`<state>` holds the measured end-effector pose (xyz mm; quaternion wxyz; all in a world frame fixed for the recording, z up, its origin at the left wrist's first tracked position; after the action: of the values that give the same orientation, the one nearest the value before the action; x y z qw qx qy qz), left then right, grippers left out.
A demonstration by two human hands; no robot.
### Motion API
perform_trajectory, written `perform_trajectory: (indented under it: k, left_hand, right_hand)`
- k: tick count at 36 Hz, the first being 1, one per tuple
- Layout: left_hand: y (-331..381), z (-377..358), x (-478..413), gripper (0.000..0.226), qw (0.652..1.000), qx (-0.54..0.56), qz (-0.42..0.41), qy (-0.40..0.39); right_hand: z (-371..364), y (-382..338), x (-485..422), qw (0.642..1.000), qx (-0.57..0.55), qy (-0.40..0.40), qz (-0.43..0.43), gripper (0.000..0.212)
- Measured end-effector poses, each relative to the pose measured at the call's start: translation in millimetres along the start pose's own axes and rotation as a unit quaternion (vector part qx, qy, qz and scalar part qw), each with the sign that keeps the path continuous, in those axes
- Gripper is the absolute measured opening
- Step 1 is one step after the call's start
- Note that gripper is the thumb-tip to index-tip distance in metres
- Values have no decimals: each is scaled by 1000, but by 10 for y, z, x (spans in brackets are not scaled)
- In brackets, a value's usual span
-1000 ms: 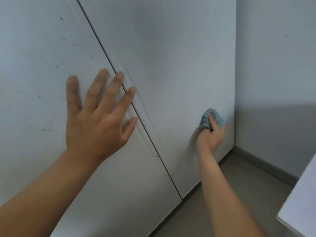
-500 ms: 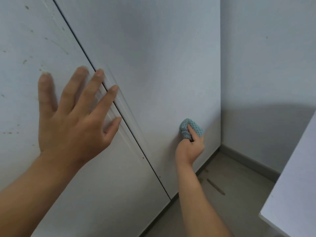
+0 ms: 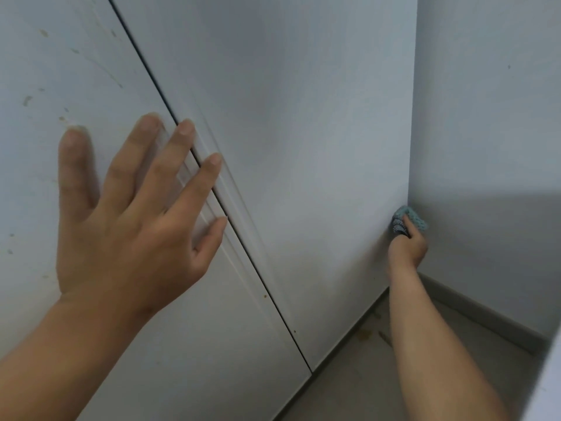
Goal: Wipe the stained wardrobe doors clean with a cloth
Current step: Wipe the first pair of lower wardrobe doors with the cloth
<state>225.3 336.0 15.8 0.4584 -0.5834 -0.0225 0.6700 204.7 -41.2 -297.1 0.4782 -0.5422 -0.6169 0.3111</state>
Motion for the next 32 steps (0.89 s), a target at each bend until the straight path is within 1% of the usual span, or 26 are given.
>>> perform_trajectory:
  k: [3, 4, 5, 7, 10, 12, 13, 16, 19, 21, 23, 25, 27, 29, 31, 32]
  left_hand:
    - [-6, -16, 9, 57, 1000, 5, 1, -7]
    - [-17, -24, 15, 57, 1000, 8, 1, -8]
    - [-18, -29, 17, 57, 1000, 12, 2, -8]
    - [-17, -31, 21, 57, 1000, 12, 3, -11]
    - [30, 11, -3, 56, 1000, -7, -3, -12]
    - [50, 47, -20, 54, 999, -30, -11, -6]
    - [53, 47, -21, 54, 999, -34, -13, -5]
    - [28, 27, -5, 56, 1000, -12, -4, -8]
    - [15, -22, 3, 57, 1000, 10, 0, -12]
    - [-15, -31, -11, 57, 1000, 21, 4, -10]
    - [-16, -42, -15, 57, 999, 37, 12, -14]
    - [-10, -46, 0, 58, 999, 46, 16, -19]
    - [-13, -56, 13, 58, 998, 50, 20, -21]
    - [-14, -68, 15, 58, 998, 60, 25, -22]
    - [-22, -79, 12, 58, 997, 68, 27, -21]
    - [-18, -83, 17, 58, 997, 69, 25, -20]
  right_hand:
    - [35, 151, 365, 999, -24, 0, 32, 43]
    - [49, 230, 530, 999, -23, 0, 40, 43]
    - [74, 293, 664, 999, -17, 1, 50, 48]
    - [139, 350, 745, 999, -5, 0, 47, 58]
    - [190, 284, 468, 999, 4, -17, 29, 50]
    - [190, 239, 374, 999, 34, -20, 26, 58]
    - [178, 246, 400, 999, 34, -12, 29, 59]
    - [166, 308, 790, 999, 5, 9, 50, 48]
    - [246, 474, 1160, 999, 21, 23, 21, 59]
    - [289, 477, 1211, 999, 24, 26, 7, 59]
    - [277, 372, 1029, 1000, 1, 29, -6, 53]
    - [230, 241, 737, 998, -49, 47, -19, 45]
    - [182, 160, 416, 991, -95, 83, -34, 47]
    - [152, 143, 148, 987, -110, 112, -43, 51]
    - [109, 185, -94, 987, -110, 110, -35, 52]
    - [95, 209, -195, 990, -99, 94, -28, 51]
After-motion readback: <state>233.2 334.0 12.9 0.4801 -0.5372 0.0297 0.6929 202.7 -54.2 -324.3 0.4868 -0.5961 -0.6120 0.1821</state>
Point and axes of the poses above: each hand's wrist, its own x-axis away from the middle knuckle, its own z-axis out of the back of the hand, y = z × x, the point moved 3 cm from there along -x, towards the middle knuckle, and after that the axes turned 9 degrees about y, right-handed, at the moved point
